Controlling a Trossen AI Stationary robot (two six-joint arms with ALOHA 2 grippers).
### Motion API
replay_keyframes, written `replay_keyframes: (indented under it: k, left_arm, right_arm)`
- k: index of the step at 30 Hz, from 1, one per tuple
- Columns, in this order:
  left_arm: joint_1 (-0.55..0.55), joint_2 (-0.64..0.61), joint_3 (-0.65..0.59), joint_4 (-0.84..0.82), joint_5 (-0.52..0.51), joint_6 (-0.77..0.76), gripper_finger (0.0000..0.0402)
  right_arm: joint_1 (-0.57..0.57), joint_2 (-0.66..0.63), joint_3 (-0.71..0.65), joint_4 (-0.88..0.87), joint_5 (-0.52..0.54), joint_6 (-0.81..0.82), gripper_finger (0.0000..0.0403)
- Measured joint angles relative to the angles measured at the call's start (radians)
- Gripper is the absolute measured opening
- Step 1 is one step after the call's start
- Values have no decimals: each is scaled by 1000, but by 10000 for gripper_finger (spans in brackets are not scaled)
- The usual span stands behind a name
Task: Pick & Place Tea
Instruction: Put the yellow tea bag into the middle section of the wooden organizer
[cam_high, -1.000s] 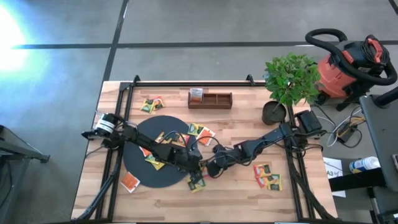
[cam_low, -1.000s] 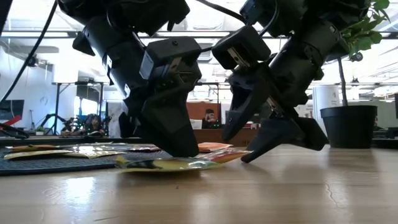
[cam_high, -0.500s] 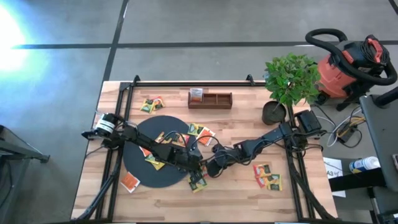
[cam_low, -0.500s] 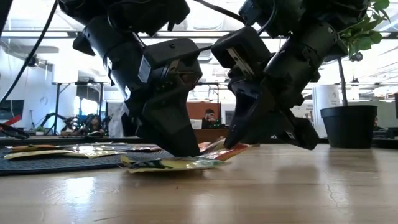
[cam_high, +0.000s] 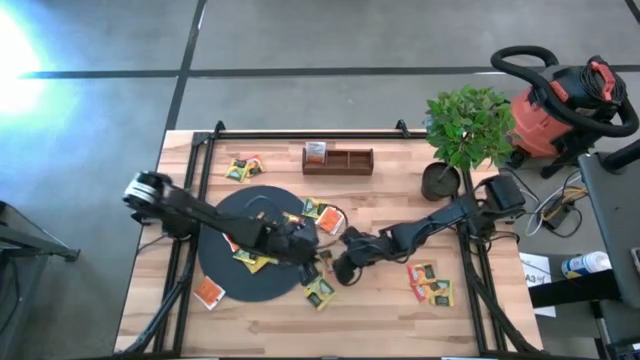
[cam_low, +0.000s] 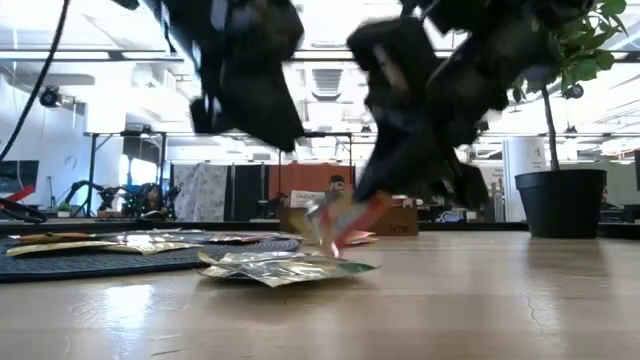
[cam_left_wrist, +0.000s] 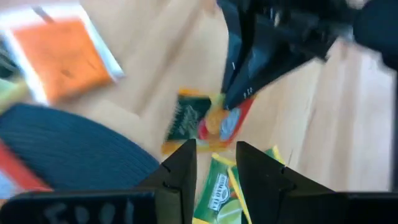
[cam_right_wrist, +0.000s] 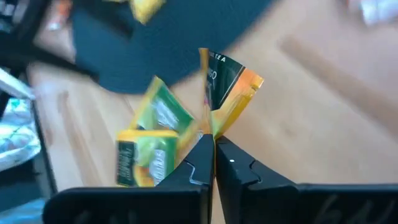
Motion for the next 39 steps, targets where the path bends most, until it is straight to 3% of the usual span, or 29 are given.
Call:
replay_keyframes:
  k: [3, 6, 13, 15, 30, 39]
  left_arm:
    - [22, -94, 0, -43, -32, 4, 108]
    - [69, -164, 0, -50, 12, 6, 108]
    - [233, -220, 1, -35, 342, 18, 108]
    - [257, -220, 1, -34, 396, 39, 108]
    - [260, -228, 3, -23, 367, 266, 108]
    - [253, -185, 3, -24, 387, 278, 108]
  right_arm:
    - [18, -59, 0, -43, 76, -137, 8]
    - [37, -118, 6, -95, 136, -273, 8]
    - [58, -204, 81, -197, 267, -461, 8]
    - [53, -207, 110, -215, 277, -477, 8]
    - [50, -208, 163, -273, 245, -476, 8]
    - [48, -208, 163, -249, 242, -474, 8]
